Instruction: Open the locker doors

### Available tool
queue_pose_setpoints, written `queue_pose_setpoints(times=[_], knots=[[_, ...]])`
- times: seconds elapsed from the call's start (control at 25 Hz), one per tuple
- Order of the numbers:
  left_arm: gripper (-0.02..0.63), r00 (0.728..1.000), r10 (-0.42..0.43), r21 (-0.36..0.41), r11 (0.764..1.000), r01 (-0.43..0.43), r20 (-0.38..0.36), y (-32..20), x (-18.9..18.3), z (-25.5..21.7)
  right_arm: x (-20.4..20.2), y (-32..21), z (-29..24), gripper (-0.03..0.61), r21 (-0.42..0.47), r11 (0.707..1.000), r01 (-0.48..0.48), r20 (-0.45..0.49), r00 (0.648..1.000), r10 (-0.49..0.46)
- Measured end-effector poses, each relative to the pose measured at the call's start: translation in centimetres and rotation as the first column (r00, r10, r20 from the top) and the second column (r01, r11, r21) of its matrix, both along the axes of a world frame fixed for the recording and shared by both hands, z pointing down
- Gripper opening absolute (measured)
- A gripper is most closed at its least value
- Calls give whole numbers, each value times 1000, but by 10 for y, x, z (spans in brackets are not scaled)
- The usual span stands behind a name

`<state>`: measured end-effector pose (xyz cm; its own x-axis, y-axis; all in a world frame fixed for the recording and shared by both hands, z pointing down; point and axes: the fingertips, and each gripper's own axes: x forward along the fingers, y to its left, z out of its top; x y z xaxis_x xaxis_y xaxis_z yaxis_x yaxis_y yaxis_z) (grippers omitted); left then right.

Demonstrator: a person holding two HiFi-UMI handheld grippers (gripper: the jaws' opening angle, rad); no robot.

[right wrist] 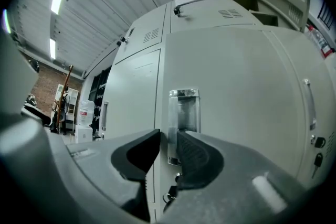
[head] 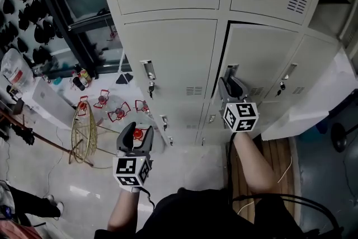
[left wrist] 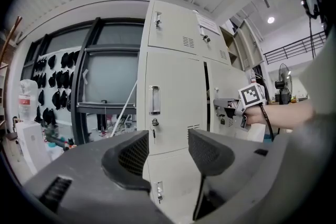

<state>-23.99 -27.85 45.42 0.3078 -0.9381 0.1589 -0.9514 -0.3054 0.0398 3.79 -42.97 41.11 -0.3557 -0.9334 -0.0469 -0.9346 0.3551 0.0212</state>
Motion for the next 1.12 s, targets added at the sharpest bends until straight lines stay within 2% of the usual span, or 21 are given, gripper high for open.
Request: queue_pose_setpoints(times=[0.28,0.6,0.8,1.0,1.12], knots=[[233,995,97,-33,995,-97,-3,-7,27,15,9,41,-1,100,36,992,124,7,992,-125],[233,978,206,-51,977,-208,-34,-19,74,32,32,93,-3,109,63,968,242,9,970,-243],[233,958,276,-78,956,-282,-75,-23,106,46,50,120,-7,112,56,972,229,-4,973,-229],[233,946,311,-82,945,-318,-89,-24,129,50,66,144,-11,114,66,983,170,-88,983,-164],[233,949,304,-65,949,-309,-79,-23,142,41,69,144,-13,178,86,990,114,-144,984,-101]])
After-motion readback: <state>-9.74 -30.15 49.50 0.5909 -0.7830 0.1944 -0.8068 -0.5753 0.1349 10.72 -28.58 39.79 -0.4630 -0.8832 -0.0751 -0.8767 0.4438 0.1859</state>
